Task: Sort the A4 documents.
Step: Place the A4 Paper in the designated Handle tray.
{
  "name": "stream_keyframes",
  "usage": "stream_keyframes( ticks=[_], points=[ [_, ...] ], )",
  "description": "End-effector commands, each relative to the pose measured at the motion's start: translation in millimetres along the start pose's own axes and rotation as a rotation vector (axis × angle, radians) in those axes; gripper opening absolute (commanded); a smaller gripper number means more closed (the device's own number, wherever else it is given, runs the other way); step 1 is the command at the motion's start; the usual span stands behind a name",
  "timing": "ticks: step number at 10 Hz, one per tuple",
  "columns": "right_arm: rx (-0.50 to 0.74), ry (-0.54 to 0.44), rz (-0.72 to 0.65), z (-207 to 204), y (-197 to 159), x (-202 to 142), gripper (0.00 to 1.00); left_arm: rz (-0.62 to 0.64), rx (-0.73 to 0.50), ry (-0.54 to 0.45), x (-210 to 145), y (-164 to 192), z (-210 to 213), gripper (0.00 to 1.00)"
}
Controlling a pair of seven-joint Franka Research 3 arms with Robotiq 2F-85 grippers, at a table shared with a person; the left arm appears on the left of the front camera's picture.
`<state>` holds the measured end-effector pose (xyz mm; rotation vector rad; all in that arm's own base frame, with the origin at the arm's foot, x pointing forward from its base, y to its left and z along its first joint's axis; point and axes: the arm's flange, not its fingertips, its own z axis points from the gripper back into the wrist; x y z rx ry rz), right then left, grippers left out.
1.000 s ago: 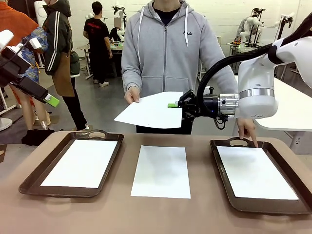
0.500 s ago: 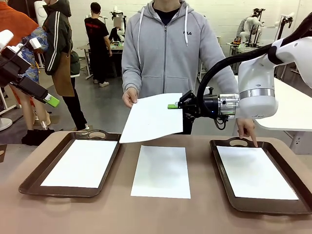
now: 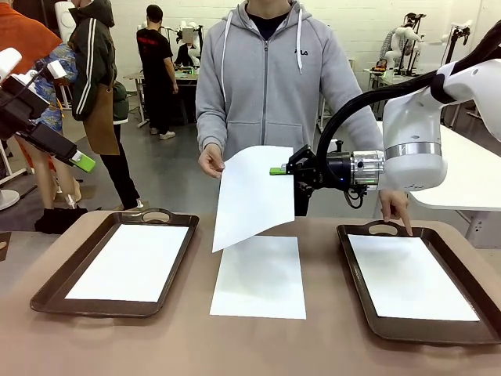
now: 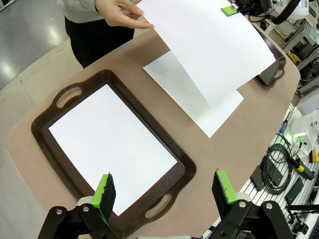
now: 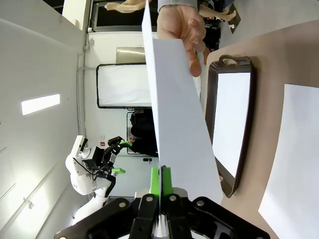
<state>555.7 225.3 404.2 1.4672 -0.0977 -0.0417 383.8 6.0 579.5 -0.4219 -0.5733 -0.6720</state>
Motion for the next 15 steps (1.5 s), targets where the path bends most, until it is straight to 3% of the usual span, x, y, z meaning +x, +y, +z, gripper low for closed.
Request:
stream_keyframes(
  ticks=[1,6,7,8,12,13,15],
  points=[
    [0.004,-0.018,-0.005,-1.3,0.7,0.6,0.0,0.0,-0.003,-0.002,-1.8,-1.2,0.1,1.0],
    [0.0,0.0,0.0,0.0,0.0,0.0,0.01,0.0,-0.003,-0.002,-1.8,-1.2,0.1,1.0],
    [-0.042,-0.001,0.116,15.4,6.6,-13.5,0.01,0.0,-0.003,-0.002,-1.8,-1.2,0.1,1.0],
    [-0.055,0.002,0.139,41.0,8.1,-16.4,0.01,0.0,-0.003,-0.002,-1.8,-1.2,0.1,1.0],
    [-0.237,0.036,0.15,128.0,3.4,-7.9,0.01,0.0,-0.003,-0.002,-1.8,-1.2,0.1,1.0],
    [-0.261,0.101,0.134,150.8,4.6,-4.2,0.01,0.0,-0.003,-0.002,-1.8,-1.2,0.1,1.0],
    [-0.32,0.098,0.095,189.1,-0.9,4.2,0.01,0.0,-0.003,-0.002,-1.8,-1.2,0.1,1.0]
  ],
)
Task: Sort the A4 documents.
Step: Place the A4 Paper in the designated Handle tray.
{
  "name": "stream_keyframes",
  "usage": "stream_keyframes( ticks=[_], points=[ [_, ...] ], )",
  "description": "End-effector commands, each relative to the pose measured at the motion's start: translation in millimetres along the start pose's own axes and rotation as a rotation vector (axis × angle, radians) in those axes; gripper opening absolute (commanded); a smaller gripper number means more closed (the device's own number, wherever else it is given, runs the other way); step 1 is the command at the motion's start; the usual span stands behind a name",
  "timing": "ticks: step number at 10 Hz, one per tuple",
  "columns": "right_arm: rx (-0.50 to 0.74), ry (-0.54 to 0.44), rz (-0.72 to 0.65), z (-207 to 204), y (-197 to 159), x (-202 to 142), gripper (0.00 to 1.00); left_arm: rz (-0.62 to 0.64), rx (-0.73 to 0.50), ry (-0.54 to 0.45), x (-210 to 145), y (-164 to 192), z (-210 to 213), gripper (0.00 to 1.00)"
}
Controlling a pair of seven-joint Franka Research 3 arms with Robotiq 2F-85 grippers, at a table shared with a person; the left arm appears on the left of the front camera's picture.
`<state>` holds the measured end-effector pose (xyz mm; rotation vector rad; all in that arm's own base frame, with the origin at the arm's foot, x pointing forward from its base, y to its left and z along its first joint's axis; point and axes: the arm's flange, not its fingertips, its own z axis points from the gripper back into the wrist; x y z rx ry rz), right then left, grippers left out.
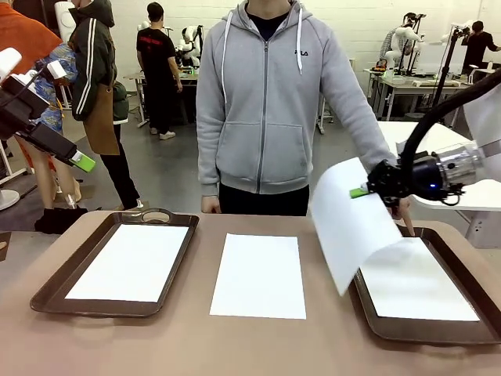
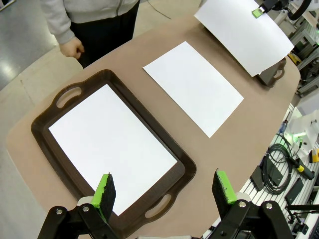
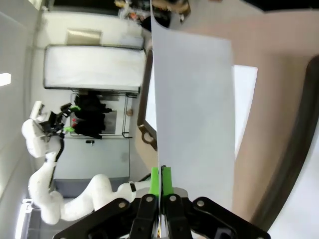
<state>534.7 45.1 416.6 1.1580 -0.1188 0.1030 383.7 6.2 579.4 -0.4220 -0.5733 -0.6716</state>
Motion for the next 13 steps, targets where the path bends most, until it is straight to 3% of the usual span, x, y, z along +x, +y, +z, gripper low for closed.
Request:
stream_keyframes(
  ticks=[1,5,9,13],
  points=[
    [-0.047,0.016,-0.073,26.2,-11.8,7.8,0.01,-0.001,-0.003,-0.002,-1.5,-1.2,0.0,1.0],
    [-0.089,-0.048,-0.188,54.5,-63.6,1.6,0.01,-0.001,-0.003,-0.002,-1.5,-1.2,0.0,1.0],
    [-0.203,0.077,-0.191,77.4,-125.4,6.9,0.01,-0.001,-0.003,-0.002,-1.5,-1.2,0.0,1.0],
    [-0.364,0.095,-0.123,97.8,-132.7,10.2,0.01,-0.001,-0.003,-0.002,-1.5,-1.2,0.0,1.0]
  ],
)
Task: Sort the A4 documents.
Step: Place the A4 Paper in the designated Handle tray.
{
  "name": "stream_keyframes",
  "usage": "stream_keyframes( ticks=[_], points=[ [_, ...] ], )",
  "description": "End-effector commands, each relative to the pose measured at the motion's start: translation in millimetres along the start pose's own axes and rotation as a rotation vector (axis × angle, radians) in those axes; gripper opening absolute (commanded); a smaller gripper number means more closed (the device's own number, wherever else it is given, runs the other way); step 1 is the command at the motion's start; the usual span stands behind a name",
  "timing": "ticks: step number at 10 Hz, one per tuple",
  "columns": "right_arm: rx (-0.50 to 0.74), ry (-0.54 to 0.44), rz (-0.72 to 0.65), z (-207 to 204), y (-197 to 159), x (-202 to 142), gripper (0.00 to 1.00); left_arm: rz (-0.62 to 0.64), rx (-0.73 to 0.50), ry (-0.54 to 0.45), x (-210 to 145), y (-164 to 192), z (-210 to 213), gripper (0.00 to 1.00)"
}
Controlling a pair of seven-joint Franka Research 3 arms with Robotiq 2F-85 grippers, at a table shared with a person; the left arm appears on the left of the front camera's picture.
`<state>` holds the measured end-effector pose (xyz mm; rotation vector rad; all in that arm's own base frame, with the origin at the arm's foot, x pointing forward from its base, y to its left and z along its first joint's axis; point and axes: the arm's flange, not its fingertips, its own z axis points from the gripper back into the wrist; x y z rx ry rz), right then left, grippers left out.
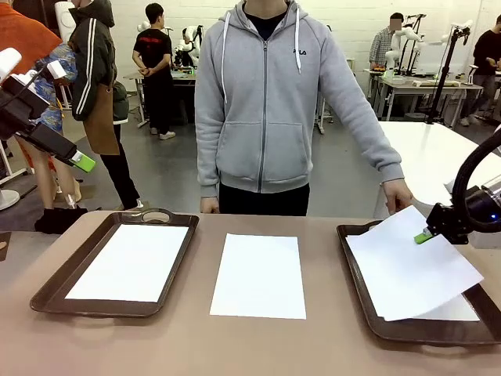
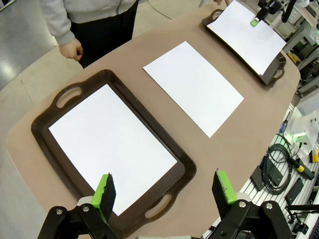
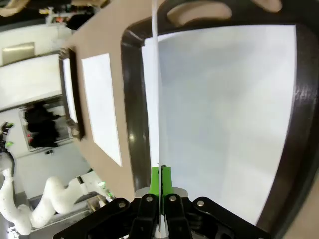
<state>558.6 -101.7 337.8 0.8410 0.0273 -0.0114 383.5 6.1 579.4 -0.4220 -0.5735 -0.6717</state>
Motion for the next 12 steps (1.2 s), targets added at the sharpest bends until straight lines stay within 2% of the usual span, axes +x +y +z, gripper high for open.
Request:
stream_keyframes(
  ticks=[1,3,8,12],
  points=[
    [-0.08,0.013,0.043,-7.7,1.1,0.3,0.01,-0.001,-0.003,-0.002,-1.5,-1.1,0.0,1.0],
    [-0.109,0.015,0.036,-13.1,-2.6,0.8,0.01,-0.001,-0.003,-0.002,-1.5,-1.1,0.0,1.0],
    [-0.196,-0.051,-0.005,-16.5,-17.3,-4.5,0.01,-0.001,-0.003,-0.002,-1.5,-1.1,0.0,1.0],
    [-0.199,-0.054,-0.004,-21.2,-19.3,-6.1,0.01,-0.001,-0.003,-0.002,-1.5,-1.1,0.0,1.0]
  ],
)
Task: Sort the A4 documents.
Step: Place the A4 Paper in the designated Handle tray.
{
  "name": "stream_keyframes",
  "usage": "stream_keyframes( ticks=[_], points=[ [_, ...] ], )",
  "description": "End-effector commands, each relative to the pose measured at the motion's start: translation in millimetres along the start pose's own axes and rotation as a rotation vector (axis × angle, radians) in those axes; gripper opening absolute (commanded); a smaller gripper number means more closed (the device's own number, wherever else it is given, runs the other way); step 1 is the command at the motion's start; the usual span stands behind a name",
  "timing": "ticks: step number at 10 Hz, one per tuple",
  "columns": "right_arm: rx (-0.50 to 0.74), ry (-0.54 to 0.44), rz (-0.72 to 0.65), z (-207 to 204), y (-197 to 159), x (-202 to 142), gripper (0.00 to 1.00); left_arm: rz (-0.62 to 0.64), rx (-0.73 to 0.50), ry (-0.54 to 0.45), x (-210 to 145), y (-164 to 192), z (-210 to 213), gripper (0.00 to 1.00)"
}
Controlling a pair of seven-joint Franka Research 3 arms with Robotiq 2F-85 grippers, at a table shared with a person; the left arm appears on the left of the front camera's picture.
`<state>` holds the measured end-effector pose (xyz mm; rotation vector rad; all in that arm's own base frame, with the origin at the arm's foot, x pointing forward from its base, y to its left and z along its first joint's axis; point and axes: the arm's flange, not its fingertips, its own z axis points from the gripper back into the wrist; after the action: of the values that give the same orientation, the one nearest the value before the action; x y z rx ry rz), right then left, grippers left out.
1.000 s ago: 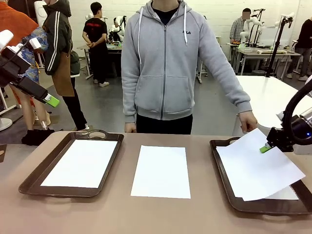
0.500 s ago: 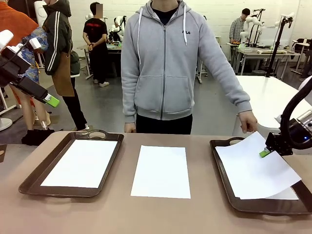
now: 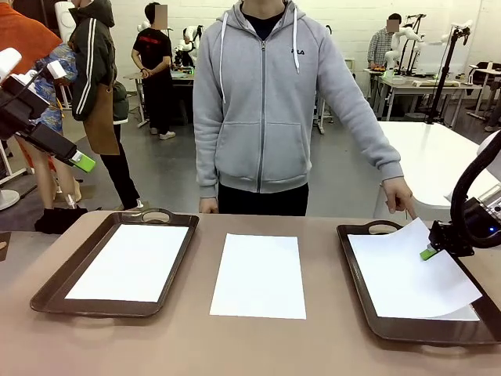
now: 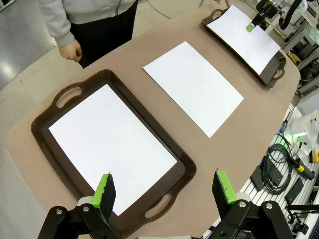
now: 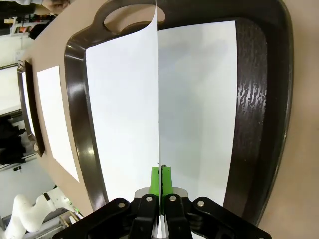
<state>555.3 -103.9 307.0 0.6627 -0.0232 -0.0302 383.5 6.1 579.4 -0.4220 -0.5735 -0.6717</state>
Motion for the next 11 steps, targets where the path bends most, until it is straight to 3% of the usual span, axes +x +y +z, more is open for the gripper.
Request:
stream_keyframes(
  ticks=[1,2,3,4,5,6,7,8,9,10,11],
  points=[
    [-0.018,-0.001,-0.002,-0.6,6.9,-3.1,0.01,-0.001,-0.003,-0.002,-1.5,-1.1,0.0,1.0],
    [-0.022,-0.001,0.0,0.2,9.5,-2.2,0.05,-0.001,-0.003,-0.002,-1.5,-1.1,0.0,1.0],
    [-0.031,-0.001,0.002,1.5,11.7,-1.4,0.2,-0.001,-0.003,-0.002,-1.5,-1.1,0.0,1.0],
    [-0.044,-0.002,0.005,3.4,12.5,-1.6,0.25,-0.001,-0.003,-0.002,-1.5,-1.1,0.0,1.0],
    [-0.057,-0.016,0.018,7.3,14.8,-2.5,0.39,-0.001,-0.003,-0.002,-1.5,-1.1,0.0,1.0],
    [-0.103,-0.026,0.02,11.3,15.6,-3.1,0.44,-0.001,-0.003,-0.002,-1.5,-1.1,0.0,1.0],
    [-0.133,-0.034,0.017,13.8,15.2,-4.0,0.34,-0.001,-0.003,-0.002,-1.5,-1.1,0.0,1.0],
    [-0.15,-0.045,0.016,17.1,15.5,-5.6,0.63,-0.001,-0.003,-0.002,-1.5,-1.1,0.0,1.0],
    [-0.173,-0.054,0.013,20.9,15.1,-7.6,0.53,-0.001,-0.003,-0.002,-1.5,-1.1,0.0,1.0],
    [-0.184,-0.063,0.008,25.2,15.0,-9.9,0.82,-0.001,-0.003,-0.002,-1.5,-1.1,0.0,1.0],
    [-0.189,-0.07,0.004,29.2,14.5,-12.0,0.72,-0.001,-0.003,-0.002,-1.5,-1.1,0.0,1.0]
  ],
)
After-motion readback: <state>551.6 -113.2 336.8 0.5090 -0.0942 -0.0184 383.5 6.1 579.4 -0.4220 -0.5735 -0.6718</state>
